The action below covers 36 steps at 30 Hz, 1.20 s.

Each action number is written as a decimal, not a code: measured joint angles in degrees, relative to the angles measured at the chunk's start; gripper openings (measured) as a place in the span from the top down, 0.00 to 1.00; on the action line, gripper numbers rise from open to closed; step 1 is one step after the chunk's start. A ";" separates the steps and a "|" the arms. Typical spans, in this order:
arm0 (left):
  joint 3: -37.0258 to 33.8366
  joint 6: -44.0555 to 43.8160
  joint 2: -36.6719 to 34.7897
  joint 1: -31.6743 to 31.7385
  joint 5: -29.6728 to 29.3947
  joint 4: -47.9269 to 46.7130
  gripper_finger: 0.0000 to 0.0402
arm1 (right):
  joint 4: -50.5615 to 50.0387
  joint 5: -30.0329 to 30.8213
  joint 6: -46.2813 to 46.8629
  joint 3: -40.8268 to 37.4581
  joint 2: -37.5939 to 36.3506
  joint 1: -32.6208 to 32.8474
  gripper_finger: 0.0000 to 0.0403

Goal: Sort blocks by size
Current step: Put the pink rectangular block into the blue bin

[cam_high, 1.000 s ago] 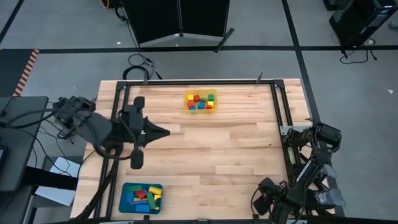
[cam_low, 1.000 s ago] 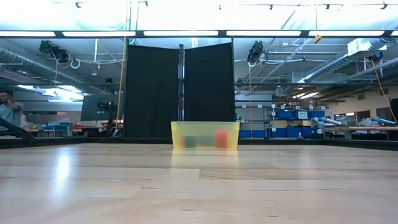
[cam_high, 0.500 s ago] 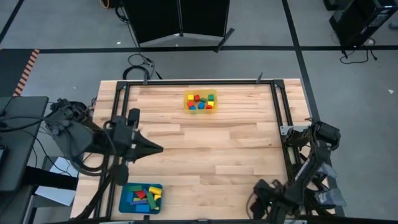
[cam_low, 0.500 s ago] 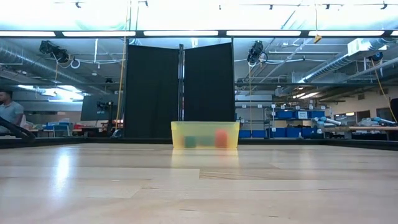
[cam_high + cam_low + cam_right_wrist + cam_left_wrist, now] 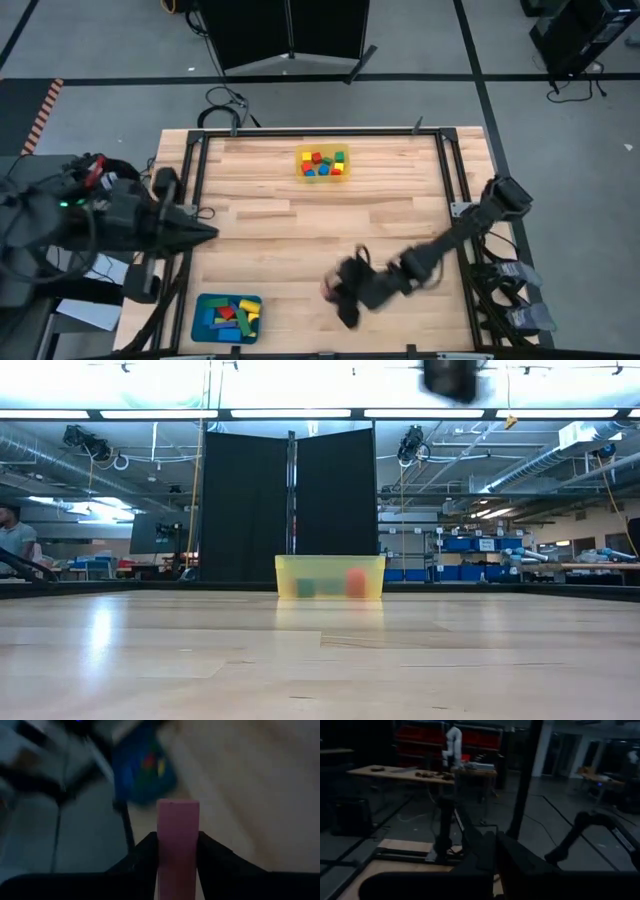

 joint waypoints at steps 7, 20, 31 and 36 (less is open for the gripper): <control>0.04 0.82 -0.61 -5.52 -10.40 -0.29 0.94 | 16.27 -2.43 -9.52 -0.02 0.00 -10.19 0.72; 0.04 -1.05 -0.61 -8.98 -15.27 -1.91 0.94 | 27.29 -4.96 -10.89 21.92 19.02 -11.39 0.72; 0.04 -2.43 -0.58 -11.68 -16.77 -1.81 0.94 | 21.50 -8.96 -9.63 51.42 41.71 -10.52 0.72; 0.04 -2.56 -0.58 -12.62 -17.83 -1.86 0.94 | 18.31 -12.09 -7.10 59.85 48.98 -10.09 0.72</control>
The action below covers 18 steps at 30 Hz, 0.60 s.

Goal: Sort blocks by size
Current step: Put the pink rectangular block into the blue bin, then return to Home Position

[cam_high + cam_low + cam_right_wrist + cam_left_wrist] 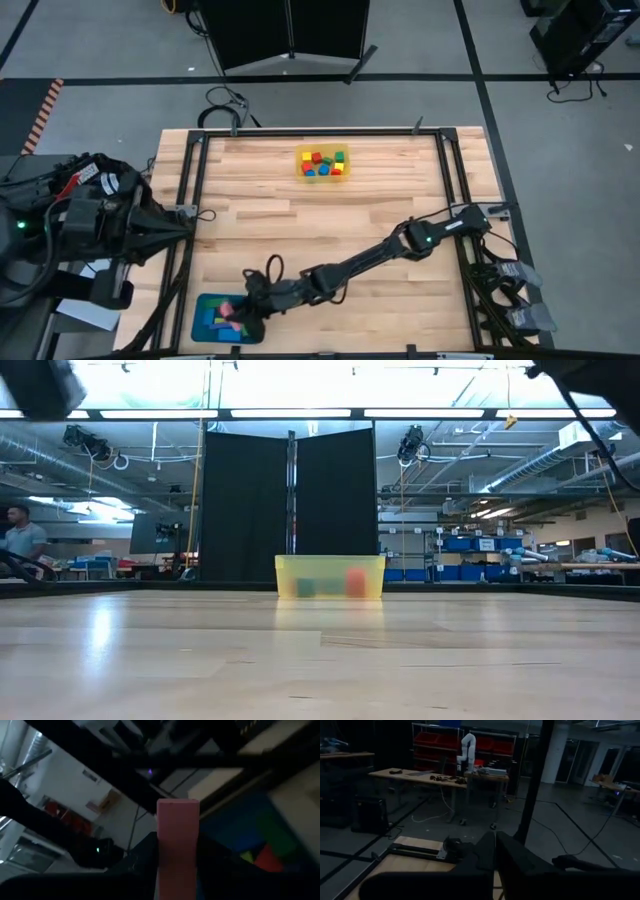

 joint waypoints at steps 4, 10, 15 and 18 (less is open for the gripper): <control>0.00 -0.33 0.00 -0.62 -0.06 0.01 0.94 | -0.10 -3.28 2.28 2.08 3.16 0.24 0.69; 0.00 -2.59 0.02 -0.67 -0.08 -1.43 0.94 | -1.58 -3.26 2.14 2.05 2.84 0.24 0.33; 0.00 -8.85 0.04 -0.67 0.12 -7.67 0.94 | -3.53 0.93 -3.17 2.08 0.36 0.24 0.29; -0.01 -15.44 0.04 -0.66 1.11 -13.49 0.94 | -4.71 1.47 -7.18 2.08 -1.20 0.24 0.40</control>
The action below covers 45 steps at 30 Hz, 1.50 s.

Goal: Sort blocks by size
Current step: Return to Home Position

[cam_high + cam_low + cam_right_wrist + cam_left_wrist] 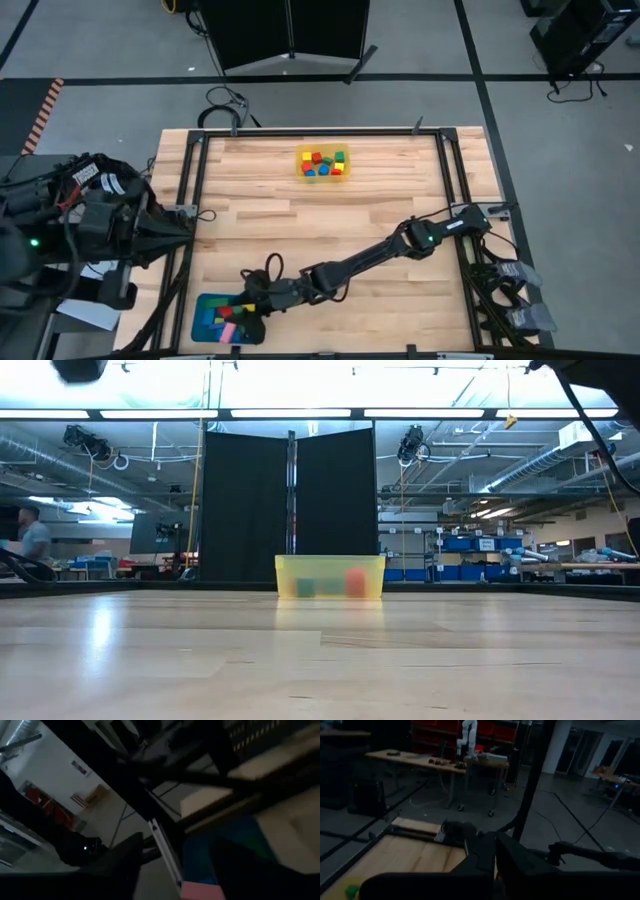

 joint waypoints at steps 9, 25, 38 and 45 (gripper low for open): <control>-7.58 -20.08 -0.49 0.13 -0.04 -14.98 0.99 | -7.41 0.78 -12.22 -0.32 -6.33 -0.93 0.97; -47.15 -20.65 -13.44 11.40 10.18 12.39 1.00 | 14.42 2.61 -18.76 -55.41 -46.78 -5.44 0.99; -86.97 4.30 -28.16 40.32 37.14 64.13 1.00 | 18.44 10.41 -14.60 -97.96 -84.66 -5.92 0.99; -104.15 6.82 -49.06 42.61 36.63 70.75 1.00 | 18.88 4.94 -15.99 -114.19 -106.23 -7.99 0.99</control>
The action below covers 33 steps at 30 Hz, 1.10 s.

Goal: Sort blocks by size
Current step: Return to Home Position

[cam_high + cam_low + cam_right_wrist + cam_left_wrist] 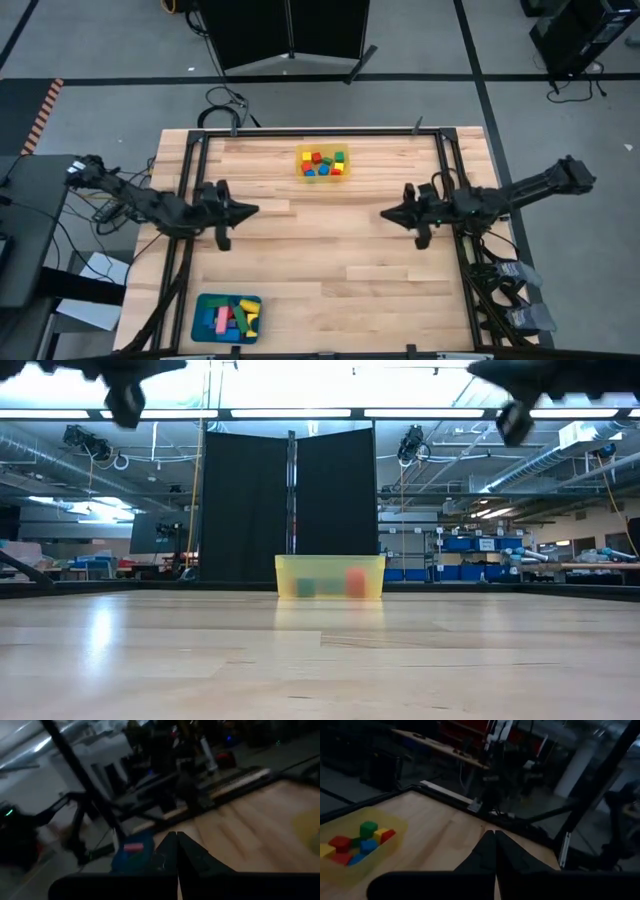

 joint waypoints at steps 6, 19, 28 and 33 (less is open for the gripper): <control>-12.45 -0.85 -6.71 -0.04 1.00 7.17 1.00 | 5.01 -2.39 -1.21 -11.66 -6.86 -1.48 0.99; -26.32 0.51 -7.99 0.02 5.48 15.89 1.00 | 13.72 -3.49 -15.98 -20.40 -7.32 -2.06 0.99; -26.32 5.36 -18.70 0.02 7.45 6.32 1.00 | 2.42 -5.07 -18.39 -20.40 -15.56 -2.06 0.99; -26.32 7.51 -31.34 0.02 7.06 -2.48 1.00 | -6.05 -5.41 -18.23 -20.40 -24.72 -2.06 0.99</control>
